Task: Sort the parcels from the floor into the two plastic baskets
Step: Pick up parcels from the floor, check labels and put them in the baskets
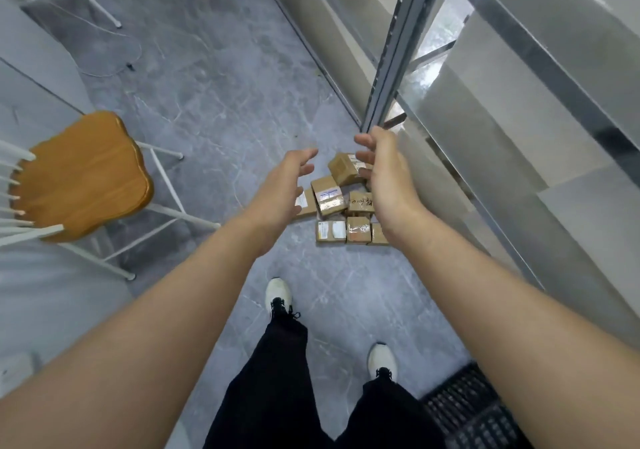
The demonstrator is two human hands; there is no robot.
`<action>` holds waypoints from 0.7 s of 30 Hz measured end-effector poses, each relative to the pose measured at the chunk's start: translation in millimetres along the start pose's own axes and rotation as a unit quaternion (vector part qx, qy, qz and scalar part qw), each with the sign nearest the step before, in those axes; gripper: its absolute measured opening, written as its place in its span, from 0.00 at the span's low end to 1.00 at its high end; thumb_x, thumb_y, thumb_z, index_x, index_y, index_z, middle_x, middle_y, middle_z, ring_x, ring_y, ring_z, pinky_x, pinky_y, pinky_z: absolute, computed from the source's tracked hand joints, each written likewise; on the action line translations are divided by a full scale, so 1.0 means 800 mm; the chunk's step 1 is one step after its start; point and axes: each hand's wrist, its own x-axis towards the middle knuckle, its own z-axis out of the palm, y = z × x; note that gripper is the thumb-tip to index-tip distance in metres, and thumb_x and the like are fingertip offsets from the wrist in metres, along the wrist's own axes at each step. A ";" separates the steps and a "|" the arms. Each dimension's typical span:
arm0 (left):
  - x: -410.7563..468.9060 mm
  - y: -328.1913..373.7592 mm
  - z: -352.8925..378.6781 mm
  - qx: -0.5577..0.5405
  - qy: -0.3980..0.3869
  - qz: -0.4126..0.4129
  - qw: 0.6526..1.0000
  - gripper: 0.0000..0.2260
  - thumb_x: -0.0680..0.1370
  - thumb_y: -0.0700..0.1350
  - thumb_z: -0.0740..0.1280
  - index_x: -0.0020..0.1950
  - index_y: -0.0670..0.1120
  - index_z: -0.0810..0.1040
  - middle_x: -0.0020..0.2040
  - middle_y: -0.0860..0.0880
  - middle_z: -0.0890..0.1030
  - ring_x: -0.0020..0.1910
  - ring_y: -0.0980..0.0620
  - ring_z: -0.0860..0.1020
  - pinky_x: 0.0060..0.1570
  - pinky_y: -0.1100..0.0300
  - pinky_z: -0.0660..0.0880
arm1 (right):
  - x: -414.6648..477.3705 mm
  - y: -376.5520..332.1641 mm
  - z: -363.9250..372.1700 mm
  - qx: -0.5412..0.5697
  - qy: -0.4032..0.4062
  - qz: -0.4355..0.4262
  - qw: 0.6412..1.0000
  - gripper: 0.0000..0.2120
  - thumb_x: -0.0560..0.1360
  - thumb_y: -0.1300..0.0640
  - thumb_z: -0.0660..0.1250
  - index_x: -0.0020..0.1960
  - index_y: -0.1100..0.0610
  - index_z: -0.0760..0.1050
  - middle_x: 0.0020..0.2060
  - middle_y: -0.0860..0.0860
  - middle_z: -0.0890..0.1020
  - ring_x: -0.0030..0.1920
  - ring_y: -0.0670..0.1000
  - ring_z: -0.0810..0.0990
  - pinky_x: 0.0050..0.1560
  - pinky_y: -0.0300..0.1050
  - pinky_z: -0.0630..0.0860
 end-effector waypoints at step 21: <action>0.327 -0.175 0.038 -0.042 0.069 -0.187 0.979 0.23 0.74 0.64 0.59 0.64 0.57 0.79 0.63 0.54 0.80 0.65 0.47 0.76 0.68 0.46 0.71 | 0.295 0.259 0.056 0.039 -0.021 0.199 0.979 0.11 0.86 0.43 0.57 0.51 0.41 0.77 0.52 0.40 0.81 0.57 0.43 0.77 0.54 0.48 0.71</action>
